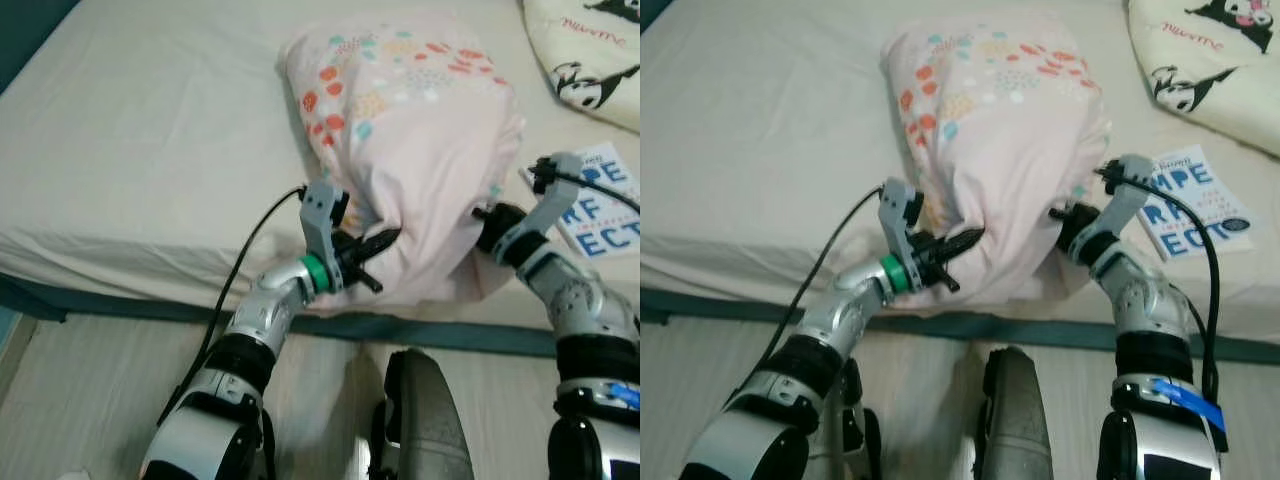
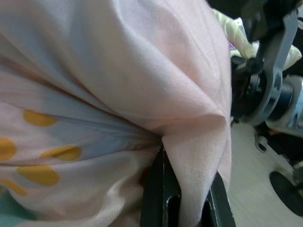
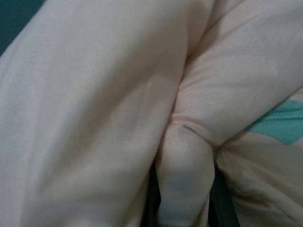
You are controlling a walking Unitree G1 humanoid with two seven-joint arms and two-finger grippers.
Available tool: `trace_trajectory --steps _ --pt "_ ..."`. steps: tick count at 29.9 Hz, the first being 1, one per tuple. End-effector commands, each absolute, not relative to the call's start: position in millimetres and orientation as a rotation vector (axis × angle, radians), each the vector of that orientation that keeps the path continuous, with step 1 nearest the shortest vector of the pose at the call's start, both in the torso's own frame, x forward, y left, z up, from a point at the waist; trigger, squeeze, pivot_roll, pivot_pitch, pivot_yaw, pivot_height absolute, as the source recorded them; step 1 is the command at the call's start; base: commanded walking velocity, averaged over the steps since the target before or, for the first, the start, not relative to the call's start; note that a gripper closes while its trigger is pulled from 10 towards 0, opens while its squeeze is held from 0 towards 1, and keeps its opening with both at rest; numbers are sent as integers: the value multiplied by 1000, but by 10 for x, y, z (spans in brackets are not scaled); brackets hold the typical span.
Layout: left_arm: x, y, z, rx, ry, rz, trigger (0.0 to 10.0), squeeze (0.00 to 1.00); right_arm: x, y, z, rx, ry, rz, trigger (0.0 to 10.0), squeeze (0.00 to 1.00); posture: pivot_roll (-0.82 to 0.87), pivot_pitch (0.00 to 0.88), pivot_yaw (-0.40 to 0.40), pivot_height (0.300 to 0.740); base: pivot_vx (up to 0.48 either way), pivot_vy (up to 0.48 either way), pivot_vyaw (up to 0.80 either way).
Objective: Clean up the room
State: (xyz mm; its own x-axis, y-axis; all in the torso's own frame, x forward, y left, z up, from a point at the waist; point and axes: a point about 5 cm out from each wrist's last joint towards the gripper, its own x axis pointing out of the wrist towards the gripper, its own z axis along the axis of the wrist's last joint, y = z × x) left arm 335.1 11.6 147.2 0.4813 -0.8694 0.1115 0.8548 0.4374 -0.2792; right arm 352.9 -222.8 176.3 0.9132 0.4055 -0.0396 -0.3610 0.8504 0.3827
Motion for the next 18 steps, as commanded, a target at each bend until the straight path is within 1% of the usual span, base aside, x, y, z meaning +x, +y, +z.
trace_trajectory --steps 1,6,11,13,14,18 --pt "3154 -108 1446 -295 88 -1262 0 0 3464 -1910 1684 380 201 558 0 0 -10 172 74 594 0 0 0" --pt "3121 -57 1449 -286 89 -1283 0 0 3410 -1866 1691 364 225 581 0 0 -10 171 75 594 0 0 0" --pt "3047 40 1474 -279 94 -1302 0 0 3240 -1685 1755 322 271 651 0 0 -4 160 75 594 0 0 0" --pt "3047 40 1474 -279 94 -1302 0 0 3240 -1685 1755 322 271 651 0 0 -4 160 75 594 0 0 0" --pt "3051 95 1507 -277 94 -1299 0 0 3181 -1622 1794 316 287 673 0 0 -6 152 74 594 0 0 0" --pt "3057 190 1556 -261 89 -1304 0 0 3102 -1556 1825 295 319 708 0 0 -5 148 70 594 0 0 0"
